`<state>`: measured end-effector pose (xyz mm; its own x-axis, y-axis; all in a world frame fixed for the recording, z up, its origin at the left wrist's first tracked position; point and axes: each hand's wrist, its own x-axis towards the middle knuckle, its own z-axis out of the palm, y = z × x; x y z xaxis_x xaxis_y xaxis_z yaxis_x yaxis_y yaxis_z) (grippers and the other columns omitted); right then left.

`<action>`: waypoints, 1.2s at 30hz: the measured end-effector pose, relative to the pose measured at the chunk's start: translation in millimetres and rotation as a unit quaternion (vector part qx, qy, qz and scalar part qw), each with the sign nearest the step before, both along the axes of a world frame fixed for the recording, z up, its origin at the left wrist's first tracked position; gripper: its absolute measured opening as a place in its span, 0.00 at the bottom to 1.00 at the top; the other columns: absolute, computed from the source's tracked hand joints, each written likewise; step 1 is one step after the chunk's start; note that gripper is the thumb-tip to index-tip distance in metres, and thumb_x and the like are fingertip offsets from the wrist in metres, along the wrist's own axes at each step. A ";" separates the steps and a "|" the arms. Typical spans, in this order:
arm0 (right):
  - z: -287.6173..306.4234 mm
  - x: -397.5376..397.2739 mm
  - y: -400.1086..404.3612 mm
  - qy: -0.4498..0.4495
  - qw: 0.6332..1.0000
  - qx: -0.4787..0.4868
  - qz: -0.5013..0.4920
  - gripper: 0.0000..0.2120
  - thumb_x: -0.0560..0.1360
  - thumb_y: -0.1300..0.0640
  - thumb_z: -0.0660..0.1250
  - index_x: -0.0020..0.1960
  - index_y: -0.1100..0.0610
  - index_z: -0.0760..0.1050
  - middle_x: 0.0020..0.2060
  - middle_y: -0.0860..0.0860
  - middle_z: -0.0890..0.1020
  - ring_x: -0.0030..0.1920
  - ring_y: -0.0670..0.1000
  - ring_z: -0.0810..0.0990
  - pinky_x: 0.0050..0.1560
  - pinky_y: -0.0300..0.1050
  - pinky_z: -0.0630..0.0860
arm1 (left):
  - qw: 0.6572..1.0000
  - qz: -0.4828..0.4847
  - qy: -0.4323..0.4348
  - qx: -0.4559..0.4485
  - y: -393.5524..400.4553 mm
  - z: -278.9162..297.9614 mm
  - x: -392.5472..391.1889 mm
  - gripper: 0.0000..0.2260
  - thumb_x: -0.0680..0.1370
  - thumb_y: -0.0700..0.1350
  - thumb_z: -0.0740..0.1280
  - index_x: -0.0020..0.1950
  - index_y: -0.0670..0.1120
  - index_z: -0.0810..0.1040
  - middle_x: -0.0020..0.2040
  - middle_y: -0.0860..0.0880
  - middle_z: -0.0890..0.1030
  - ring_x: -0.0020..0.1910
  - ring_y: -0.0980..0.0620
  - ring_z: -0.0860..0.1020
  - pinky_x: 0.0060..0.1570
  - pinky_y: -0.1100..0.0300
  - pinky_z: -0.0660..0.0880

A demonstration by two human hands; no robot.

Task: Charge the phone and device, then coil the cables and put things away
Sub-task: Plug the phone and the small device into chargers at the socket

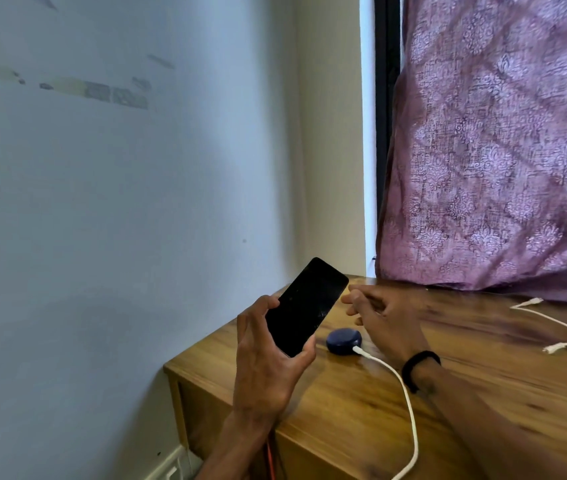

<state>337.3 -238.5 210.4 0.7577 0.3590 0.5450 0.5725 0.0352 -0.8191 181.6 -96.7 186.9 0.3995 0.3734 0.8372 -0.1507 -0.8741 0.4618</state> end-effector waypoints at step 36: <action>4.7 -0.1 -4.8 0.125 0.987 0.068 0.077 0.15 0.82 0.51 0.68 0.66 0.53 0.81 0.51 0.46 0.89 0.48 0.50 0.89 0.48 0.50 0.85 | 0.999 0.010 0.015 0.030 1.2 0.4 -2.3 0.39 0.67 0.54 0.82 0.70 0.57 0.62 0.65 0.54 0.70 0.63 0.56 0.70 0.51 0.79 0.72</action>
